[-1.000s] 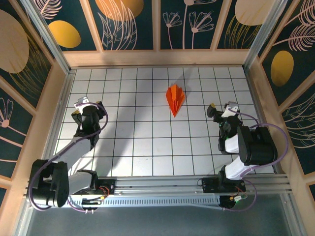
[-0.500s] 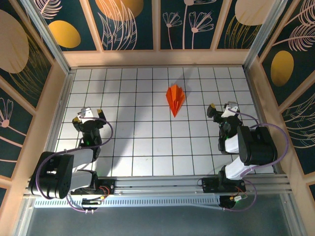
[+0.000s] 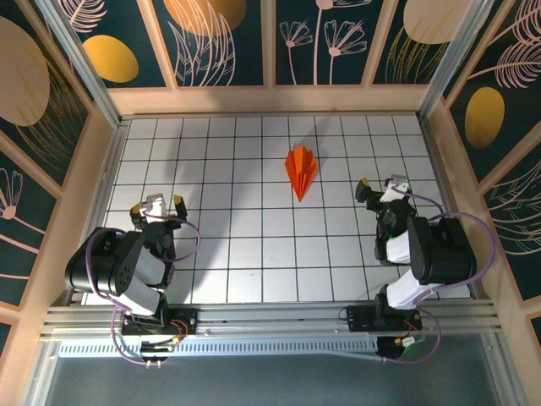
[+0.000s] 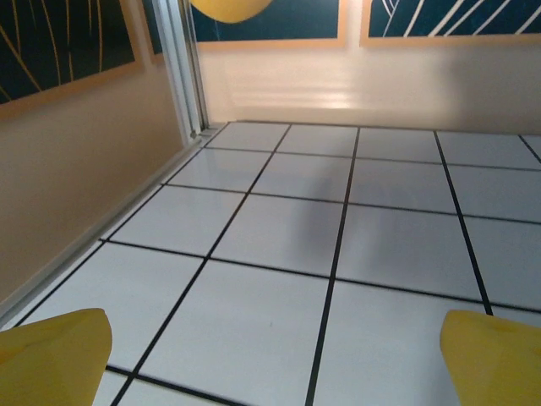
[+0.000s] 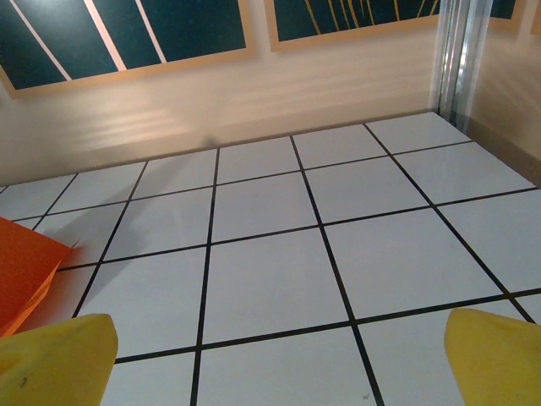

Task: Fold a paper plane with a square sheet of paper (fold left side to right side)
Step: Reset both arms

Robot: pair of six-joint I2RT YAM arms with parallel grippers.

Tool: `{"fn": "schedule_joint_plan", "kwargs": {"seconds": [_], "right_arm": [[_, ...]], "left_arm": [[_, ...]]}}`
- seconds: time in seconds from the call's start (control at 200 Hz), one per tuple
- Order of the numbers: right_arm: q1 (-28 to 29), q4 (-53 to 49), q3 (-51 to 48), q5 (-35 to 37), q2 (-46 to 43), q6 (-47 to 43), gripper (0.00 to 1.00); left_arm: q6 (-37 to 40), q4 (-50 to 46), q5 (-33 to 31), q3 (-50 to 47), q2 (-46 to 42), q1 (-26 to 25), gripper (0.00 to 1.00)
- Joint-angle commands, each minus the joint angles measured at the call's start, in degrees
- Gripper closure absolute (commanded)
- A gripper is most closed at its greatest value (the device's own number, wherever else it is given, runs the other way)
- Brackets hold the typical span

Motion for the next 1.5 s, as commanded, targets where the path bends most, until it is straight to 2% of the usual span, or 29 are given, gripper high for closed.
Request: {"fn": "schedule_joint_plan", "kwargs": {"seconds": [0.0,0.18,0.395,0.586,0.726,0.901,0.961,0.991,1.496], "right_arm": [[0.29,0.45,0.12,1.09,-0.70,-0.77,0.01],[0.33,0.45,0.04,1.09,-0.72,-0.75,0.01],[0.32,0.40,0.03,1.08,-0.74,-0.77,0.01],[0.36,0.39,0.03,1.05,-0.71,-0.80,0.01],[0.30,0.43,0.04,1.09,-0.72,-0.72,0.01],[0.29,0.46,0.07,1.09,-0.76,-0.73,0.01],[0.33,0.44,0.10,1.09,-0.70,-0.72,0.01],[0.34,0.47,0.04,1.09,-0.70,-0.69,0.01],[0.36,0.41,0.07,1.09,-0.70,-0.77,0.01]], "left_arm": [[0.82,14.50,1.45,-0.98,-0.40,0.50,0.01],[1.14,16.56,1.75,-1.46,0.73,0.50,0.01],[0.42,3.78,0.41,4.05,-1.40,0.56,0.01],[0.66,5.76,0.96,2.88,-1.34,0.58,0.01],[2.14,9.79,4.81,1.13,-0.77,0.58,0.01],[0.62,-2.98,9.18,6.77,-2.34,2.71,0.01],[-1.97,-11.05,9.31,11.30,-2.01,4.60,0.01],[-3.72,-13.80,11.87,12.42,-2.11,6.70,0.01],[-3.95,-12.87,12.90,11.75,-2.38,7.68,0.01]]}}
